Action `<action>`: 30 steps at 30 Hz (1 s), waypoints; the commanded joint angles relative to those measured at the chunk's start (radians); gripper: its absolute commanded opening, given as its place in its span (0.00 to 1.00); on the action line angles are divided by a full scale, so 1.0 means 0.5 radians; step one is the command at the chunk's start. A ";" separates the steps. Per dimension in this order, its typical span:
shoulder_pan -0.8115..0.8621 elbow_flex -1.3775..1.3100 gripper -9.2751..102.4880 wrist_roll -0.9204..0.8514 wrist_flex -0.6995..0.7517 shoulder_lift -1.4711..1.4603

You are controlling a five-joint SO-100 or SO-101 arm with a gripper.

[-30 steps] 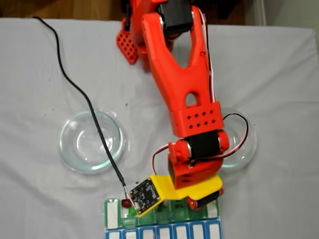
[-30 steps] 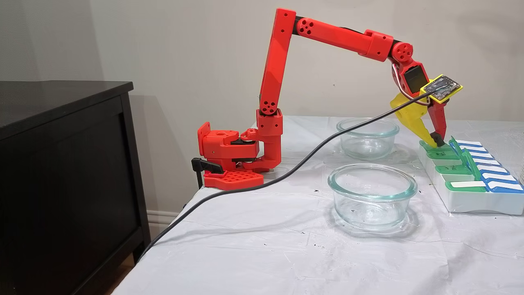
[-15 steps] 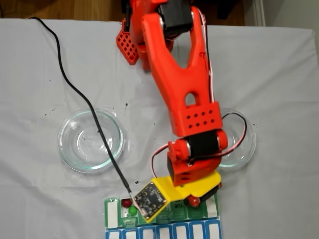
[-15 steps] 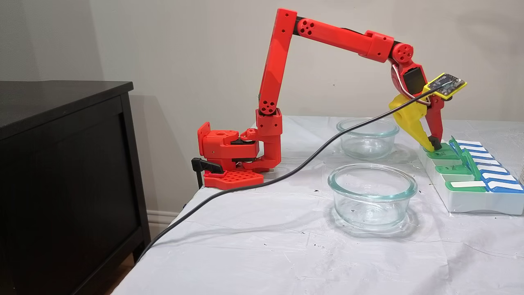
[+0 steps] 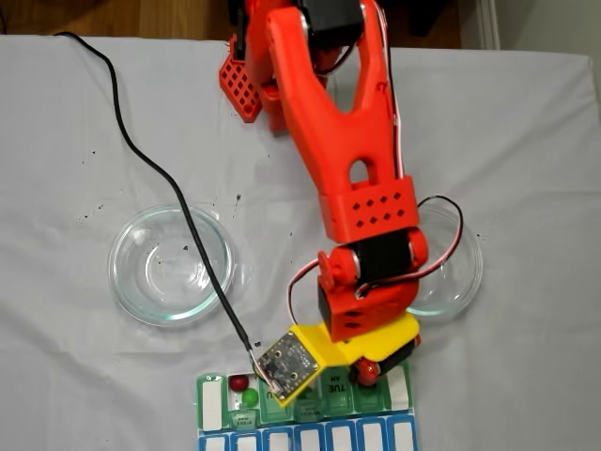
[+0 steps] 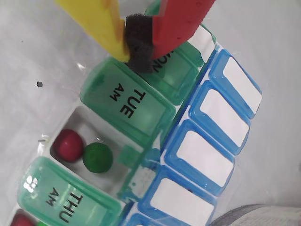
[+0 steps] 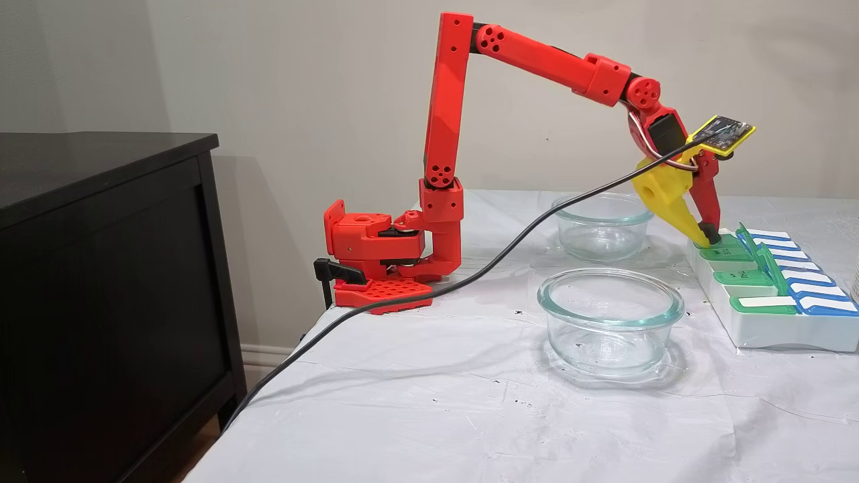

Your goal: Sort medicines into box.

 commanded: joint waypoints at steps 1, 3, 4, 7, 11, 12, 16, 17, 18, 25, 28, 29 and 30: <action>0.061 -0.092 0.08 0.114 -0.150 0.374; 0.107 -0.006 0.08 0.156 -0.331 0.472; 0.129 0.006 0.08 0.178 -0.380 0.500; 0.206 -0.028 0.08 0.261 -0.426 0.528; 0.298 -0.104 0.08 0.337 -0.439 0.482; 0.325 -0.135 0.08 0.353 -0.420 0.454; 0.383 -0.175 0.08 0.365 -0.374 0.371; 0.393 -0.153 0.08 0.362 -0.393 0.362; 0.399 -0.135 0.08 0.362 -0.405 0.359; 0.451 -0.083 0.08 0.341 -0.390 0.353; 0.433 -0.021 0.08 0.295 -0.393 0.368; 0.423 0.003 0.08 0.282 -0.411 0.374; 0.414 0.025 0.08 0.273 -0.426 0.377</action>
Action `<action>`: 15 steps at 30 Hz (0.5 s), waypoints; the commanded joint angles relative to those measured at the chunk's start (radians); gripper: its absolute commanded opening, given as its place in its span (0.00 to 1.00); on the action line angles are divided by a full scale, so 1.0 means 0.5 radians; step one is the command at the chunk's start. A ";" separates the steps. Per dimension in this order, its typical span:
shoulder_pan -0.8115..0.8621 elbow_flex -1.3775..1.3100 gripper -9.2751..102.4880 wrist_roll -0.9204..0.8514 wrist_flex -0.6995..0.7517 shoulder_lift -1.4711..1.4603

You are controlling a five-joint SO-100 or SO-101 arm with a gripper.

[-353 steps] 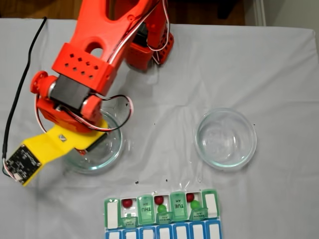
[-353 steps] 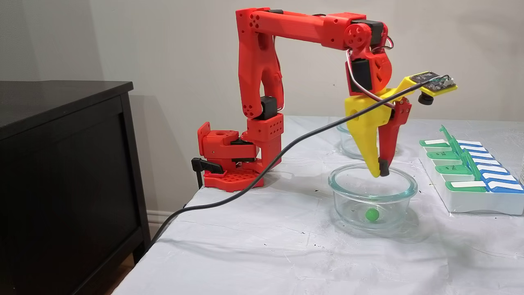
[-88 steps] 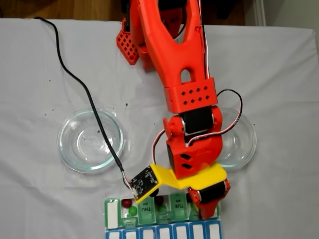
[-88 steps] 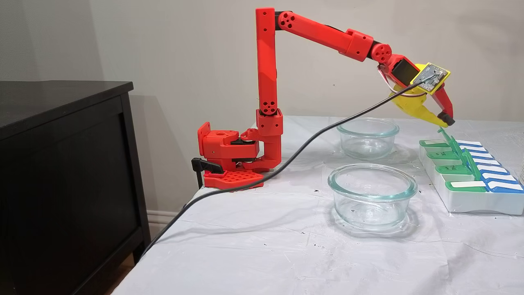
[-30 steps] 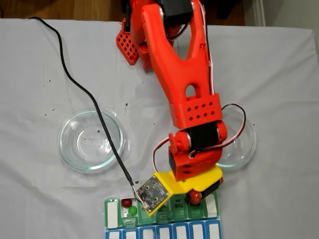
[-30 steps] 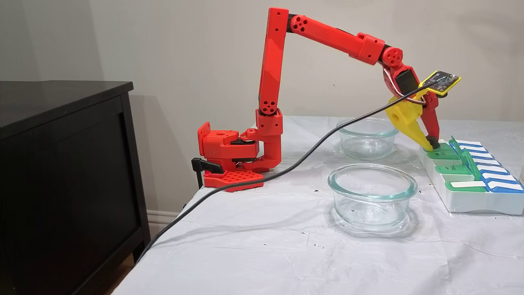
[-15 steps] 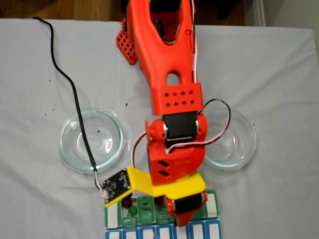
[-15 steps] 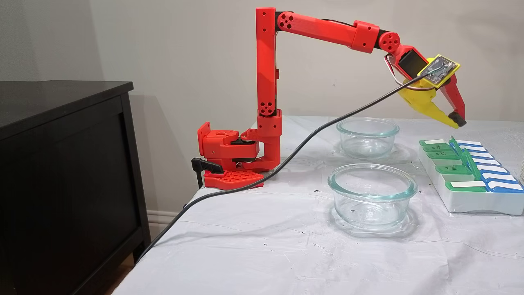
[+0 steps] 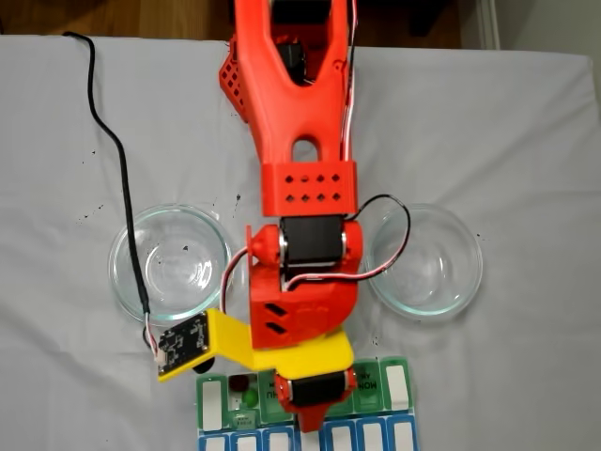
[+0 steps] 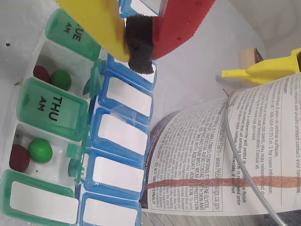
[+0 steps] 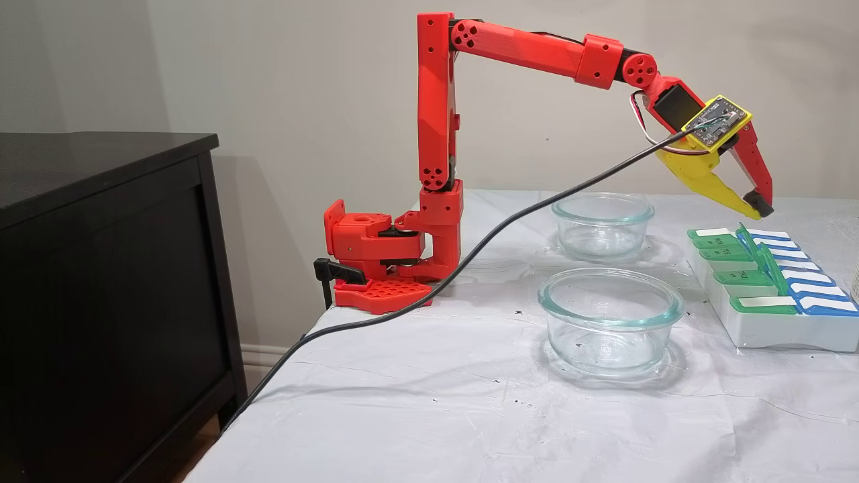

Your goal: Sort medicines into box.

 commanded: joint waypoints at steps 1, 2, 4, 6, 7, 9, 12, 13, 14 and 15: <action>-0.034 -0.006 0.08 -0.055 -0.071 0.104; -0.040 0.015 0.08 -0.058 -0.089 0.107; -0.049 0.037 0.08 -0.071 -0.107 0.107; -0.055 0.046 0.08 -0.083 -0.107 0.098; -0.061 0.049 0.08 -0.089 -0.107 0.092; -0.074 0.071 0.08 -0.104 -0.120 0.080; -0.086 0.123 0.08 -0.117 -0.160 0.077; -0.089 0.132 0.08 -0.120 -0.166 0.071; -0.092 0.141 0.08 -0.120 -0.172 0.067; -0.095 0.147 0.08 -0.120 -0.178 0.064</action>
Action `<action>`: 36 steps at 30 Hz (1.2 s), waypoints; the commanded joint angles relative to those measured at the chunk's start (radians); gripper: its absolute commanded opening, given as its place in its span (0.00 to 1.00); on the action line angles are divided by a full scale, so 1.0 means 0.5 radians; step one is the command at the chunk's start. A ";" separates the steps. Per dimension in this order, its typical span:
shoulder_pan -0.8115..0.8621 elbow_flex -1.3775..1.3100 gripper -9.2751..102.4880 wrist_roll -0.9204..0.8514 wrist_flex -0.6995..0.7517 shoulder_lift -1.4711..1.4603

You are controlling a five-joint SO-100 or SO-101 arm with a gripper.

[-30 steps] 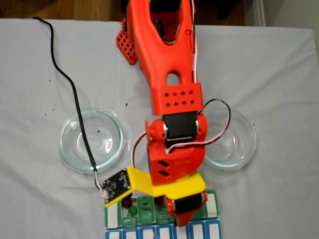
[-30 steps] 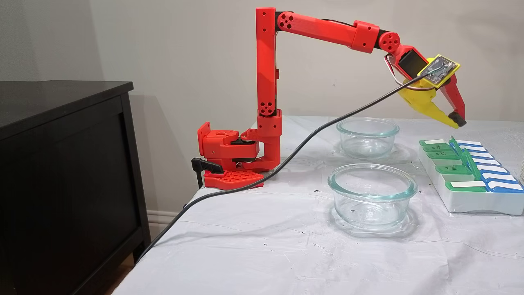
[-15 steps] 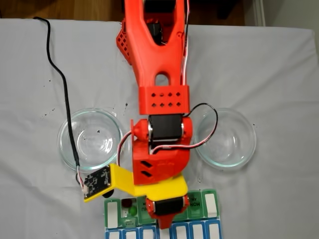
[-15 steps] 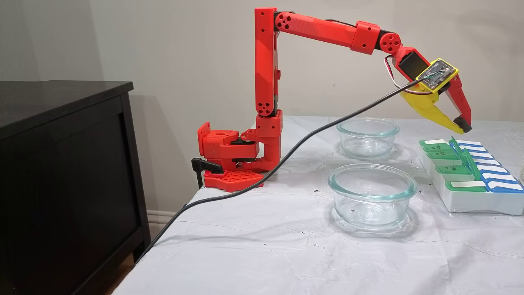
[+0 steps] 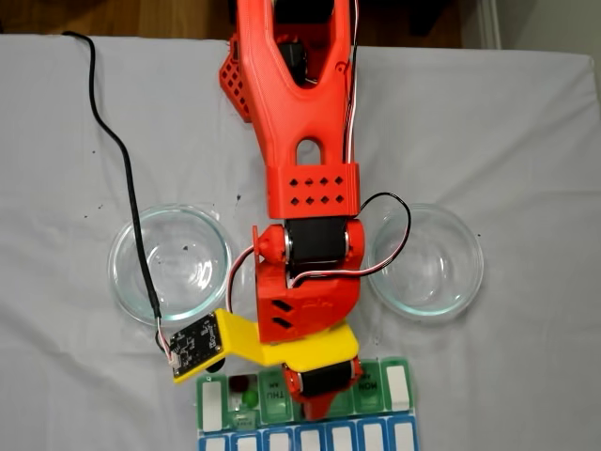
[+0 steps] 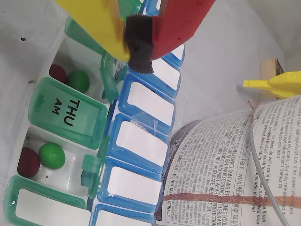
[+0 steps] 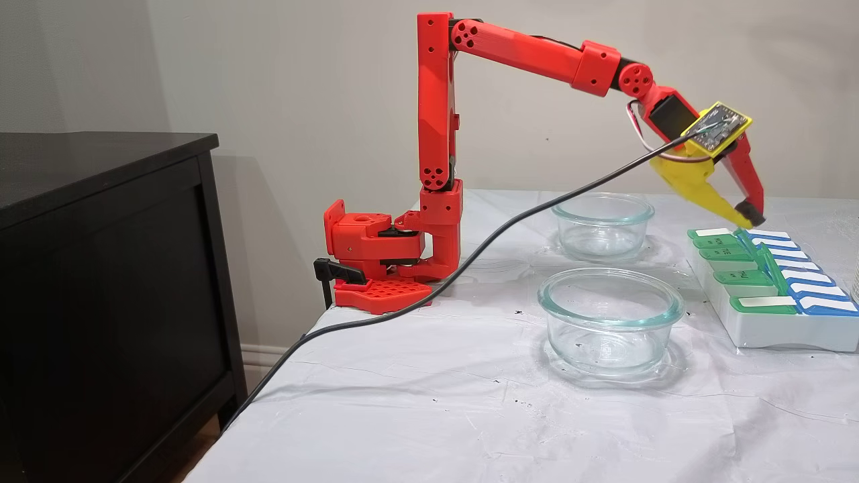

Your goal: Sort medicines into box.

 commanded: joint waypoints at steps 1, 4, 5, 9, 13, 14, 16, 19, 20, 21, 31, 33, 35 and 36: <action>-0.043 -0.028 0.08 -0.009 -0.058 0.061; -0.049 -0.009 0.08 -0.012 -0.077 0.049; -0.052 -0.006 0.08 -0.015 -0.077 0.037; -0.064 -0.003 0.08 -0.021 -0.052 0.000; -0.067 0.034 0.08 -0.009 -0.058 -0.025; -0.061 0.034 0.08 0.006 -0.058 -0.043; -0.061 0.037 0.08 0.025 -0.058 -0.080; -0.067 0.009 0.08 0.046 -0.018 -0.141; -0.067 -0.021 0.08 0.052 0.028 -0.172; -0.071 -0.055 0.08 0.055 0.086 -0.206; -0.037 -0.190 0.08 0.153 0.298 -0.337; -0.037 -0.163 0.08 0.150 0.291 -0.325; -0.043 -0.126 0.08 0.150 0.267 -0.304; -0.046 -0.098 0.08 0.144 0.252 -0.282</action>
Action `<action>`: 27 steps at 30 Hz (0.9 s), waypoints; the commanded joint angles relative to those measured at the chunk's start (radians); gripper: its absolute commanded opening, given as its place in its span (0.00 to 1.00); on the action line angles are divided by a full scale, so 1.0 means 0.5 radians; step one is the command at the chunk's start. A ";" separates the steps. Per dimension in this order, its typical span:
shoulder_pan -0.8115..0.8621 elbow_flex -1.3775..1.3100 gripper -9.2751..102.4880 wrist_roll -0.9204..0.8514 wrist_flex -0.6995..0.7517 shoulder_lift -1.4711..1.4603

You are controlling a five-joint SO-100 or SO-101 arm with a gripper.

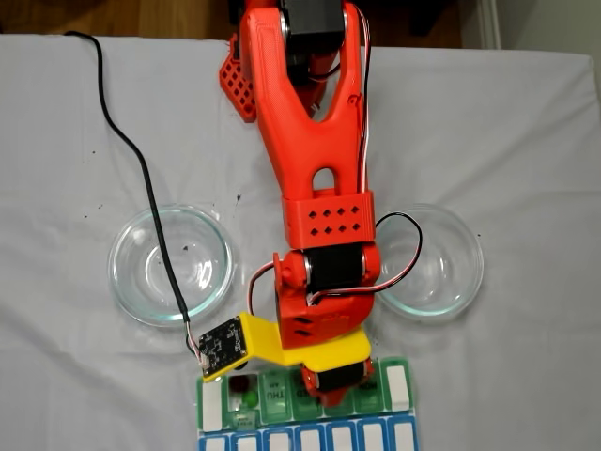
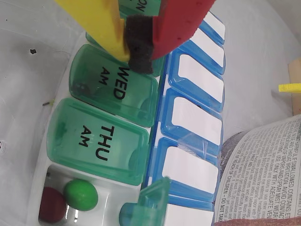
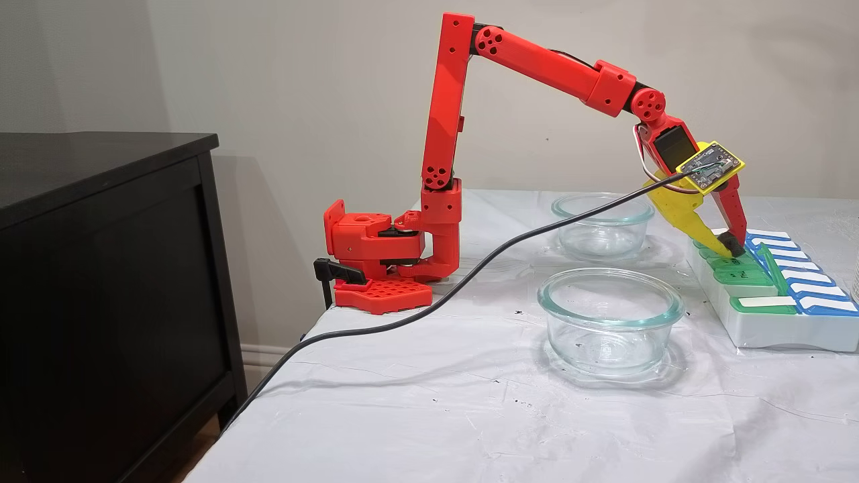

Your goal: Sort medicines into box.

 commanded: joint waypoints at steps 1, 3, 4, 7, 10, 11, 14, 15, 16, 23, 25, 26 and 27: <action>0.015 0.046 0.08 -0.003 -0.034 0.086; 0.025 0.083 0.08 -0.006 -0.080 0.117; 0.031 0.092 0.08 -0.006 -0.092 0.129; 0.052 0.095 0.08 -0.037 -0.095 0.144; 0.080 0.107 0.08 -0.107 -0.104 0.150; 0.086 0.132 0.08 -0.129 -0.123 0.160; 0.117 0.190 0.08 -0.193 -0.141 0.196; 0.126 0.212 0.08 -0.212 -0.147 0.209; 0.138 0.227 0.08 -0.236 -0.147 0.218; 0.242 0.295 0.08 -0.301 -0.227 0.193; 0.255 0.334 0.08 -0.322 -0.261 0.184; 0.261 0.368 0.08 -0.328 -0.291 0.202; 0.267 0.417 0.08 -0.337 -0.331 0.230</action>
